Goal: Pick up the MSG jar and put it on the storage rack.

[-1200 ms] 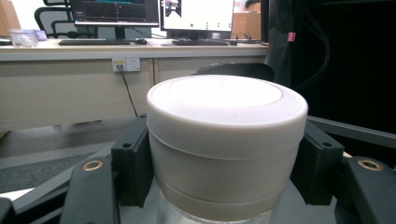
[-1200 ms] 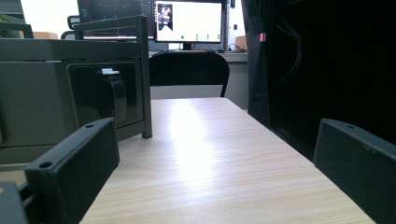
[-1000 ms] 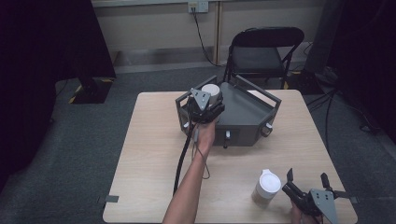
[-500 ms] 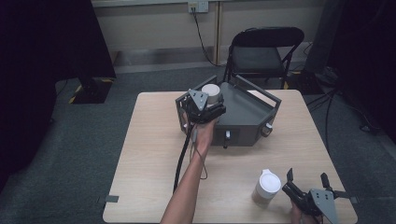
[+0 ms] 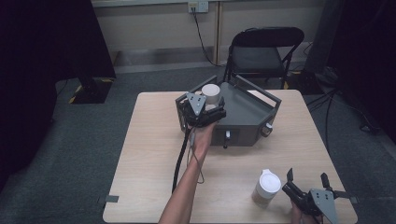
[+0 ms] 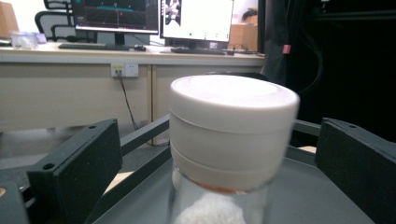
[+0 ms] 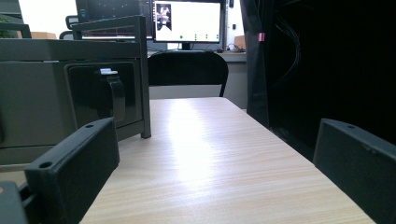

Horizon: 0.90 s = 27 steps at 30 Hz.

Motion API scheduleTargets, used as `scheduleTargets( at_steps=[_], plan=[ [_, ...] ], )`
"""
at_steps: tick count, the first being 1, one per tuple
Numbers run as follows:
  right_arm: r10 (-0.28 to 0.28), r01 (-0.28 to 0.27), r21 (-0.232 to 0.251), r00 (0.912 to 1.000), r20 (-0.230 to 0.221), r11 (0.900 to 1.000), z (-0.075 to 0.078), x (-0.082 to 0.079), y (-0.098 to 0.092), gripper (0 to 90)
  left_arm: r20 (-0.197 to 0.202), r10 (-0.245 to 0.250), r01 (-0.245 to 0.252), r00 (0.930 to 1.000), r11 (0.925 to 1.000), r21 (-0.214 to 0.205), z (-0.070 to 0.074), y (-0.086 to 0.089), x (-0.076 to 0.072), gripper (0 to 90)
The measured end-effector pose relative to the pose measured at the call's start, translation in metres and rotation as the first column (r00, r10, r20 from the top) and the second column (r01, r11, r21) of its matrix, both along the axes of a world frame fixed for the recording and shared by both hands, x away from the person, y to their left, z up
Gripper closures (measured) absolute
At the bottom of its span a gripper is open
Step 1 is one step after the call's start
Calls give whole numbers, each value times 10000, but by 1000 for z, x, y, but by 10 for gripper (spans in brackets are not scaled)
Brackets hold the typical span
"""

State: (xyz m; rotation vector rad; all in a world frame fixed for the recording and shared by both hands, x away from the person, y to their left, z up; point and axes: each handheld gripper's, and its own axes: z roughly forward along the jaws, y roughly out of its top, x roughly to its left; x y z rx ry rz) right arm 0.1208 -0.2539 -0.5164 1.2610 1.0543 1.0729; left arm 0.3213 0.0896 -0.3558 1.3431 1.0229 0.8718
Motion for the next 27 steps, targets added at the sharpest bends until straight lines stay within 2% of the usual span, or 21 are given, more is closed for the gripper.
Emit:
scheduleTargets(
  at_steps=[4,9,11,13,14,16,17,19,22,27],
  plan=[
    [-4,4,-1,10000,17,10000,0,0,0,0,134,-55,59,9999,9995,-319,-4,6,-7,1],
    [-4,4,-8,10000,10,10000,0,0,0,0,328,-27,37,9995,9996,-290,-7,12,-19,1],
    [-23,23,-11,10000,23,10000,0,0,0,0,574,101,-81,9983,9994,-347,-12,12,-25,10],
    [-38,38,-15,10000,19,10000,0,0,1,0,601,-33,59,9982,9990,-441,-13,14,-29,11],
    [-38,38,-10,10000,18,10000,0,0,1,0,615,-59,84,9981,9992,-399,-13,15,-31,10],
    [-29,29,-10,10000,10,10000,0,0,1,0,857,113,-120,9963,9999,72,-14,12,-37,3],
    [-26,26,-10,10000,10,10000,0,0,1,0,1000,103,-120,9949,9998,163,-16,12,-40,2],
    [-39,39,-10,10000,17,10000,0,0,1,0,957,27,-49,9954,9997,223,-17,15,-45,3],
    [-33,33,-1,10000,10,10000,0,-1,1,0,862,-14,21,9963,10000,-75,-23,21,-51,2],
    [-53,53,-4,10000,18,10000,0,-1,1,0,817,163,-150,9965,9998,-165,-34,26,-62,1]
  ],
)
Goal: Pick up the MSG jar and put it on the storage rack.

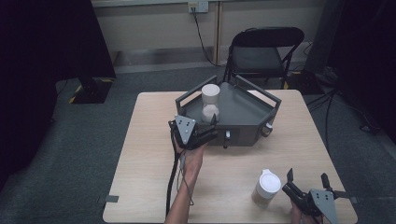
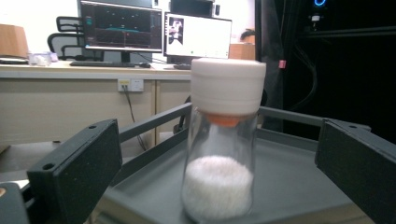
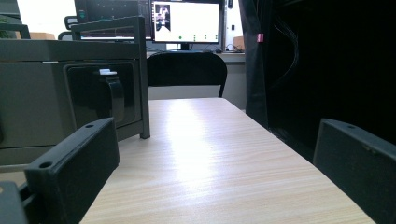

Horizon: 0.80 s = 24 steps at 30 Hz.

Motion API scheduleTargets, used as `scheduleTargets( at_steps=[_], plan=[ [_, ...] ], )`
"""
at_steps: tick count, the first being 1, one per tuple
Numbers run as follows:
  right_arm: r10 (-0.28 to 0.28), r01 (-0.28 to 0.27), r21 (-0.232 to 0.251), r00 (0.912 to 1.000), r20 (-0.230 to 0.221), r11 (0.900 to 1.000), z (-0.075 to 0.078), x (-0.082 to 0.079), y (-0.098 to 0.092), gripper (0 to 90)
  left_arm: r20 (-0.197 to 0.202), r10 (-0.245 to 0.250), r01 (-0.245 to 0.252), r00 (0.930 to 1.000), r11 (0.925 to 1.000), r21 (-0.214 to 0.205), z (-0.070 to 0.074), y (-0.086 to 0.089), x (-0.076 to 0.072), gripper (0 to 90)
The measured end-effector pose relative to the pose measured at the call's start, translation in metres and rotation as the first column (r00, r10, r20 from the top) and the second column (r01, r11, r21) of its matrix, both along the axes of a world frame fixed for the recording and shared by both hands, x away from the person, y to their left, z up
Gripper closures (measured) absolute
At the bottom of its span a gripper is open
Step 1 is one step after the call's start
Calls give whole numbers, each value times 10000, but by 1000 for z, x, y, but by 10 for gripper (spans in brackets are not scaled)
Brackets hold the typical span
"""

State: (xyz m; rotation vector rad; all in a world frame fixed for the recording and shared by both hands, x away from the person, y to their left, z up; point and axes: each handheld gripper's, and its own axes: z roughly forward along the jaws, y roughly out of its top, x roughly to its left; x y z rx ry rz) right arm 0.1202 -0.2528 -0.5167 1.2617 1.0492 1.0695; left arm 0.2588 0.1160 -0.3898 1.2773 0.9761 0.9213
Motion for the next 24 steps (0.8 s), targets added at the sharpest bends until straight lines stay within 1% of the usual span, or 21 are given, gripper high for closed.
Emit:
scheduleTargets(
  at_steps=[4,7,10,11,13,15,23,24],
  plan=[
    [1,-1,-3,10000,-4,10000,0,0,0,0,-76,73,-74,9999,9999,-112,-4,5,-8,1],
    [1,-1,-5,10000,-8,10000,0,0,0,0,-105,55,-57,9999,9998,-188,-4,10,-14,1],
    [-12,12,4,10000,-14,10000,0,0,0,0,58,129,-128,9999,9999,-81,-5,12,-22,1],
    [-17,17,-1,10000,-10,10000,0,0,0,0,-16,213,-213,9998,9998,1,-4,11,-25,1],
    [-19,19,2,10000,-11,10000,0,0,0,0,153,248,-249,9996,9997,12,-10,12,-32,1],
    [-21,21,5,10000,-15,10000,0,0,0,0,180,288,-288,9994,9996,-13,-14,13,-37,2],
    [-16,16,5,10000,-22,10000,0,0,0,0,127,575,-574,9983,9983,-46,-32,17,-56,2],
    [-13,13,4,10000,-24,10000,0,0,0,0,135,626,-626,9979,9980,7,-35,16,-59,2]
  ],
)
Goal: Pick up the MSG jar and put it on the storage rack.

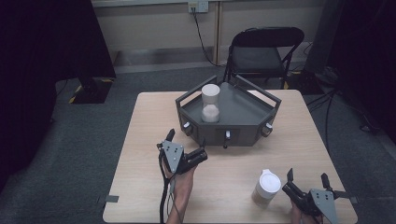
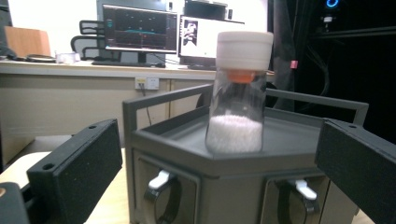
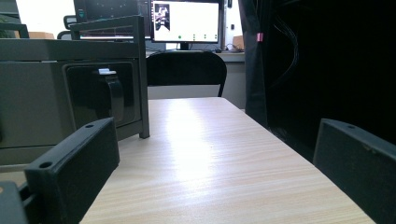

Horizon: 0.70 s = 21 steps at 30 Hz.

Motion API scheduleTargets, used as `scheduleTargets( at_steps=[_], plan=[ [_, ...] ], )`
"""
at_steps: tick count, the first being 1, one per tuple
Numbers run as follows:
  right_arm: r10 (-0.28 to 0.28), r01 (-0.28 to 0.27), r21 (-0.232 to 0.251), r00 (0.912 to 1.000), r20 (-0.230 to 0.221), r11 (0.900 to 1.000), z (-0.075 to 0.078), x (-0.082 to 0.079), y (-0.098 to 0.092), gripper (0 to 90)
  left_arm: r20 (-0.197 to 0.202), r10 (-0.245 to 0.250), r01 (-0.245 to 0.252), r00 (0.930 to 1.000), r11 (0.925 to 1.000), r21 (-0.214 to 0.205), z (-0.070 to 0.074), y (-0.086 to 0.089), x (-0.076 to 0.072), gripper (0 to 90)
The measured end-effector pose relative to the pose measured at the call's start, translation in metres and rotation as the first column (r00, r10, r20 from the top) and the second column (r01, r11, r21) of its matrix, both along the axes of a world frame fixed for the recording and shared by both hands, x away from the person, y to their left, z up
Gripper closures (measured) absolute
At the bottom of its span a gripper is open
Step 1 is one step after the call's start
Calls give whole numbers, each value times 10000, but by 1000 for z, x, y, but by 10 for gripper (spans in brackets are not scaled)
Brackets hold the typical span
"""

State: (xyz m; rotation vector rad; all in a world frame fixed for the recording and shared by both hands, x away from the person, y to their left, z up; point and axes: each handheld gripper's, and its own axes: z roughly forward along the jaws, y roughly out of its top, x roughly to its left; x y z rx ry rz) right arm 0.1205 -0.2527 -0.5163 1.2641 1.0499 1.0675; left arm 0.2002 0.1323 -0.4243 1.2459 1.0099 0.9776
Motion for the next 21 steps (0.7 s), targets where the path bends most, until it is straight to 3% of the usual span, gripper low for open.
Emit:
scheduleTargets(
  at_steps=[5,13,21],
  plan=[
    [-3,3,-3,10000,5,10000,0,0,0,0,-83,282,-281,9996,9995,130,-14,1,-10,0],
    [-2,2,-2,10000,-3,10000,0,0,0,0,-226,468,-469,9986,9989,-27,-33,8,-20,0],
    [12,-12,-2,10000,1,10000,0,0,0,0,20,932,-932,9956,9956,14,-60,0,-37,2]
  ],
)
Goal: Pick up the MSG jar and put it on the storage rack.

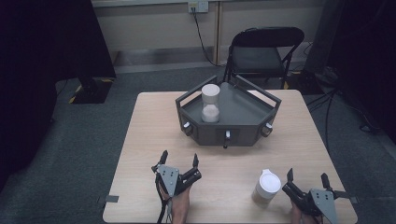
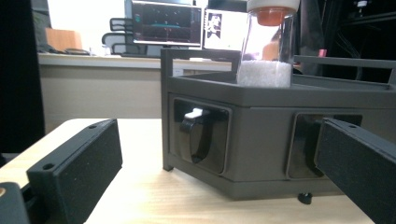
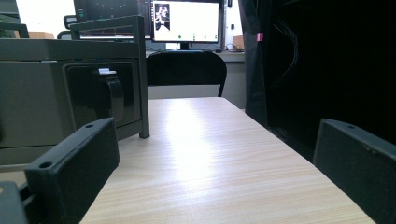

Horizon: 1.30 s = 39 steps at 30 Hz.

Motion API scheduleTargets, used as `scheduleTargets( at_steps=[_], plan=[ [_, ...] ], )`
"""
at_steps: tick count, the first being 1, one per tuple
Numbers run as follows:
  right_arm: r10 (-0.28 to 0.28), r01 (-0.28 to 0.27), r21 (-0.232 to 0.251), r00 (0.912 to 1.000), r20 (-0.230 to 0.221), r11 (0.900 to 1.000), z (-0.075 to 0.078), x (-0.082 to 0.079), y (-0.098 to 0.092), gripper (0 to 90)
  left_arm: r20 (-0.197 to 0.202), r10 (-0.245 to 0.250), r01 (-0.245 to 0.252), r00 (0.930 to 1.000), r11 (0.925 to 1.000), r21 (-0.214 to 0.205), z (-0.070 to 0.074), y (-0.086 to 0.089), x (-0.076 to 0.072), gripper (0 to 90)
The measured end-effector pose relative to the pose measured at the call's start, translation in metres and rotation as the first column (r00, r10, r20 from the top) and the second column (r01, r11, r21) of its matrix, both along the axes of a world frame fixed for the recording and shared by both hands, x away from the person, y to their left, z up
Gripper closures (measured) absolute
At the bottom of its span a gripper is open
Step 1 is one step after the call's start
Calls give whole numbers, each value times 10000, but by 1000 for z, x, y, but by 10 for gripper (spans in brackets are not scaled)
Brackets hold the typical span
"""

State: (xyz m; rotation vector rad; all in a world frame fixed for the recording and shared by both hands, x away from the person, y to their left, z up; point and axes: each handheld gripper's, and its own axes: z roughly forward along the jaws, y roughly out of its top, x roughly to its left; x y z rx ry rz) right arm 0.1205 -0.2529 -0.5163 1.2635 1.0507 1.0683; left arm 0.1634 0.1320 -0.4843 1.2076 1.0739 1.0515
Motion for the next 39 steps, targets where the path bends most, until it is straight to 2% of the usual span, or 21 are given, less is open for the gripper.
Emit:
scheduleTargets(
  at_steps=[7,9,23,30,36,39],
  plan=[
    [22,-22,4,10000,-4,10000,0,0,0,0,188,206,-209,9996,9997,133,-16,-3,-7,2],
    [28,-28,4,10000,-4,10000,0,0,0,0,43,176,-177,9998,9998,119,-17,-3,-6,0],
    [37,-37,3,10000,-5,10000,0,0,0,0,-23,214,-213,9998,9987,462,-27,-5,-6,0],
    [38,-38,3,10000,-7,10000,0,0,0,0,-35,221,-220,9997,9993,302,-31,-3,-6,0],
    [40,-40,2,10000,-5,10000,0,0,-1,0,-13,274,-273,9996,9983,512,-35,-7,-7,0],
    [40,-40,2,10000,-7,10000,0,0,0,0,-60,313,-310,9995,9985,457,-36,-6,-6,0]
  ],
)
